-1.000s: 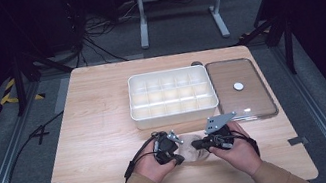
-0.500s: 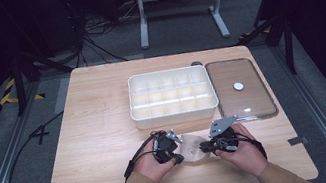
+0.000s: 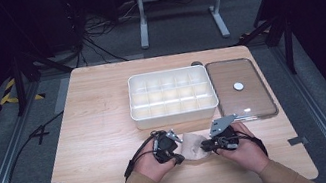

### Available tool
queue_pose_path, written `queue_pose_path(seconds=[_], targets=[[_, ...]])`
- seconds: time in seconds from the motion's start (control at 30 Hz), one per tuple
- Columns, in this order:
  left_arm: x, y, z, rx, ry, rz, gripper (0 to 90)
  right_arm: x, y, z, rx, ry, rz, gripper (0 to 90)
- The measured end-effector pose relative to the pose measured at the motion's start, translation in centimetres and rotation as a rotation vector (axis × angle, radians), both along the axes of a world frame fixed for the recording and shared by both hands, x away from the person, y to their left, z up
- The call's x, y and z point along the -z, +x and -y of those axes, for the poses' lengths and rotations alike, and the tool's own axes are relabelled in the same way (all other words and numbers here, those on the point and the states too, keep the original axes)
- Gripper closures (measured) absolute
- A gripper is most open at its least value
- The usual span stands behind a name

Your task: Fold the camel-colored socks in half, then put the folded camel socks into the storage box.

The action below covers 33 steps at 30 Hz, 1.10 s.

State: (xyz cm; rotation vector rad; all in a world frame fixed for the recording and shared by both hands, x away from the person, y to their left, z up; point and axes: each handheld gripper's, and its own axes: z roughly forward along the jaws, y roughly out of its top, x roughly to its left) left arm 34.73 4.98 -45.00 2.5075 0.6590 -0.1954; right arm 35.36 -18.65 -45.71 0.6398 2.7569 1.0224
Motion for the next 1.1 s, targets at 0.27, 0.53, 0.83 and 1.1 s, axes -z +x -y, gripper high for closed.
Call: queue_pose_path(seconds=[0.27,0.53,0.83,1.1], targets=[[0.1,-0.2,0.3,0.011,-0.007,-0.015,86.3,-0.9,0.0,0.7,0.028,0.08,0.098,84.0],[-0.3,-0.2,0.1,-0.009,-0.026,-0.007,85.2,-1.5,-0.4,0.5,0.049,0.117,0.068,84.8],[-0.9,0.4,-1.5,-0.069,-0.052,0.016,84.1,-1.2,-0.5,-1.0,0.053,0.185,0.07,85.8],[-0.9,0.9,-2.4,-0.103,-0.04,0.023,83.9,-0.1,0.3,-1.1,0.089,0.161,0.025,86.3]])
